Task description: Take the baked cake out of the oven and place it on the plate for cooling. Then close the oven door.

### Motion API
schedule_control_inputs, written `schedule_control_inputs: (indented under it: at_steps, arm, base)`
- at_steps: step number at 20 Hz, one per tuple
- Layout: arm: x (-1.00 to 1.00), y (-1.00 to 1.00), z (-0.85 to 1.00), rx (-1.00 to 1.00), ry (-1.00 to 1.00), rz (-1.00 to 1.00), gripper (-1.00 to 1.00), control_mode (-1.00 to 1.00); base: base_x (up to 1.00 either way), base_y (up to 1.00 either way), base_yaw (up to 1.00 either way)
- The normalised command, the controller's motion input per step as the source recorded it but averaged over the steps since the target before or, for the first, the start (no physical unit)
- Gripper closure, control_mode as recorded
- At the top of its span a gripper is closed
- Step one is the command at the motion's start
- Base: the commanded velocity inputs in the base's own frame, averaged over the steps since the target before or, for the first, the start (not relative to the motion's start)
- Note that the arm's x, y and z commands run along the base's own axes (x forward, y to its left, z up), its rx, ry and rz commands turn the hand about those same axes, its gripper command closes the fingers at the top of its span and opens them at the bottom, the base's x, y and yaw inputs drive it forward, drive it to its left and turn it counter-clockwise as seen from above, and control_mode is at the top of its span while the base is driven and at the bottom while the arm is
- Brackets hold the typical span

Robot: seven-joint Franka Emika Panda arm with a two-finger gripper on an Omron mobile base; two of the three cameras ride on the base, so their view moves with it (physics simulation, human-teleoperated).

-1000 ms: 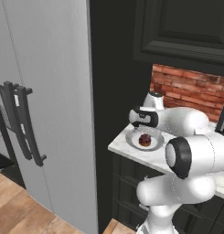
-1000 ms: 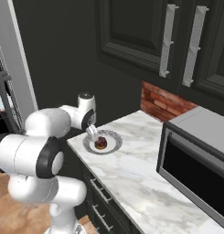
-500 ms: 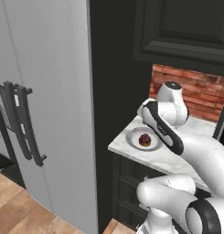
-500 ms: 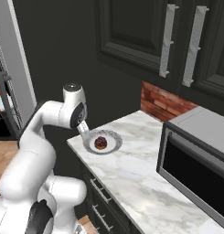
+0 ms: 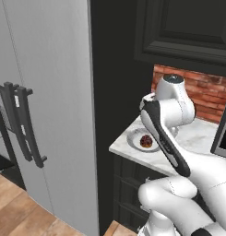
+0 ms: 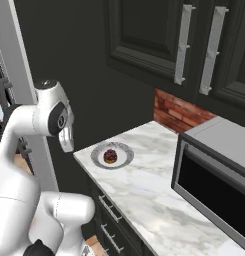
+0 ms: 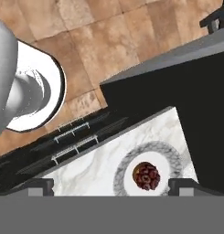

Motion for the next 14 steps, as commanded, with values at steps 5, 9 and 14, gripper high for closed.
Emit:
schedule_control_inputs:
  at_steps: [5, 9, 14]
  arm:
    - [-0.01, 0.00, 0.00, 0.01, 0.14, -0.91, -1.00, -1.00]
    - [-0.22, 0.01, 0.09, 0.17, 0.07, -0.86, -1.00, -1.00]
    - [-0.63, 0.20, 0.10, 0.25, -0.06, -0.71, -1.00, -1.00]
  base:
    - [0.00, 0.00, 0.00]
    - [0.00, 0.00, 0.00]
    - [0.00, 0.00, 0.00]
